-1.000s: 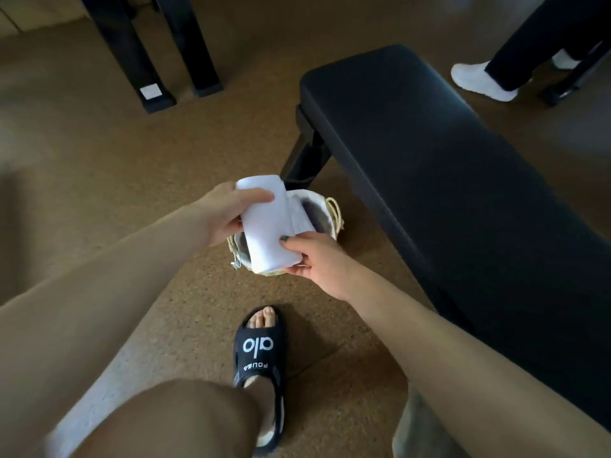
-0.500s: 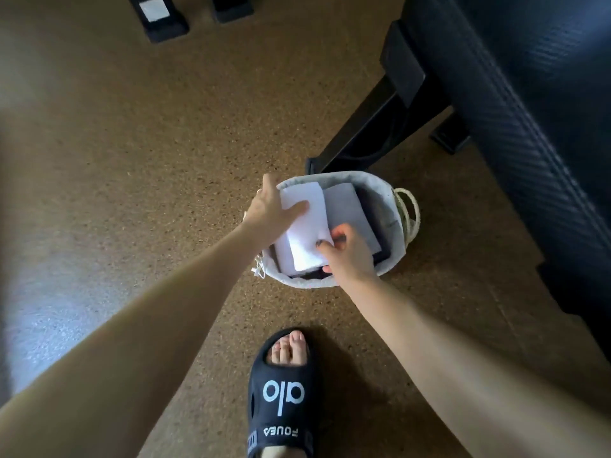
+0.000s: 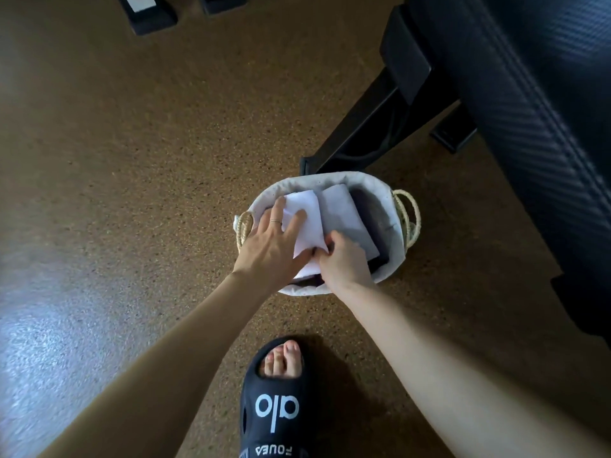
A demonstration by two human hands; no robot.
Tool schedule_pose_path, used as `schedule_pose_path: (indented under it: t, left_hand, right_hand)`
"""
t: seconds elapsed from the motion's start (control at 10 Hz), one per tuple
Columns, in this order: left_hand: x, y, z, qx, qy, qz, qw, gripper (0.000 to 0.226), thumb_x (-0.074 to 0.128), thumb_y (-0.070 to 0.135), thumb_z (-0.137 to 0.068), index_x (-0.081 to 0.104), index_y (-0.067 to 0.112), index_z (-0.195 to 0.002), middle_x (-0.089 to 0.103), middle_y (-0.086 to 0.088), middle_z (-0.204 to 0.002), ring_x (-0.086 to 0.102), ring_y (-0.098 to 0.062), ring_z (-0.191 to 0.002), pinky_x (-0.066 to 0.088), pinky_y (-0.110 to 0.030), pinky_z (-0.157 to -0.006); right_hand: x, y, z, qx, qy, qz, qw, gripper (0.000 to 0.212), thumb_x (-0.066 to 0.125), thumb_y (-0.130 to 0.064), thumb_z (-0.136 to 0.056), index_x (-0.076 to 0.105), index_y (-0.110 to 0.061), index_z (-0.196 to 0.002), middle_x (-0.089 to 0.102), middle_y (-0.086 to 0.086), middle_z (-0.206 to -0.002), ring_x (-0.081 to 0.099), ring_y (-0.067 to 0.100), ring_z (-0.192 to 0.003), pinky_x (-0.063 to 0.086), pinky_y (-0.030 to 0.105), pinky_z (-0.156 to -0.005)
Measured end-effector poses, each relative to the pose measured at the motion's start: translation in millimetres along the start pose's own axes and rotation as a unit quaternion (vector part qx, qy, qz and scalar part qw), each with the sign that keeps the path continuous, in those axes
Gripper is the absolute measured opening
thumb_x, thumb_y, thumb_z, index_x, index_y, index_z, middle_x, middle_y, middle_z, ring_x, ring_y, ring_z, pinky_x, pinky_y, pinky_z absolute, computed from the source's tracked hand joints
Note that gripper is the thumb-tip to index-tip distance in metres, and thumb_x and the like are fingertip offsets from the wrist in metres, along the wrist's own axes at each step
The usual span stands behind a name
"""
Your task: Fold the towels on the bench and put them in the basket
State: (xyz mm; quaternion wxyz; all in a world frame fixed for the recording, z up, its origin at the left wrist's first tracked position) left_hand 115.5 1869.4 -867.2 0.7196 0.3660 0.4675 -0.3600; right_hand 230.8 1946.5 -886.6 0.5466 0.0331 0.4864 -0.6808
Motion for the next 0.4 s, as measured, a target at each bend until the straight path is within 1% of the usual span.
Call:
schedule_pose_path:
  t: [0.1,0.2,0.3,0.4]
  left_hand:
    - [0.4,5.5,-5.1,-0.002,-0.032,-0.041,0.999,0.085,0.029,0.072,-0.089,0.026,0.019,-0.156,0.012,-0.026,-0.165,0.032,-0.041,-0.144,0.039,-0.049,-0.109]
    - [3.8,5.5,-10.3,-0.013,-0.068,-0.059,0.996,0.089,0.022,0.073,-0.088,0.016,0.020,-0.159,0.004,-0.026,-0.166,0.024,-0.040,-0.149,0.030,-0.050,-0.116]
    - [7.8,7.7,-11.2,-0.013,-0.092,-0.097,0.991,0.089,0.023,0.074,-0.092,0.008,0.020,-0.161,-0.003,-0.026,-0.167,0.020,-0.040,-0.151,0.025,-0.049,-0.120]
    - [-5.0,9.2,-15.2,-0.015,-0.118,-0.127,0.985,0.088,0.033,0.072,-0.097,0.002,0.023,-0.162,-0.009,-0.026,-0.167,0.025,-0.039,-0.150,0.026,-0.047,-0.120]
  right_hand:
    - [-0.7,-3.5,0.9,-0.021,0.024,0.076,0.997,0.013,0.052,-0.029,-0.103,0.058,-0.019,-0.099,0.068,0.000,-0.096,0.065,0.022,-0.091,0.047,0.033,-0.074]
    - [-7.4,-8.6,1.5,-0.019,0.042,0.108,0.993,0.018,0.052,-0.033,-0.104,0.061,-0.017,-0.103,0.070,0.002,-0.097,0.068,0.024,-0.090,0.051,0.035,-0.071]
    - [-9.5,-5.5,5.9,-0.005,0.054,0.131,0.990,0.022,0.053,-0.036,-0.103,0.062,-0.016,-0.106,0.070,0.003,-0.097,0.069,0.024,-0.088,0.057,0.038,-0.072]
    - [-16.9,-17.3,18.0,-0.031,0.078,0.124,0.989,0.017,0.056,-0.035,-0.101,0.060,-0.019,-0.107,0.068,0.001,-0.097,0.068,0.022,-0.090,0.061,0.040,-0.076]
Point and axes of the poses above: each hand's wrist, its own z-axis away from the middle knuckle, its own x-axis out of the palm, y = z × x, the point moved 6 cm from there along -z, towards the middle knuckle
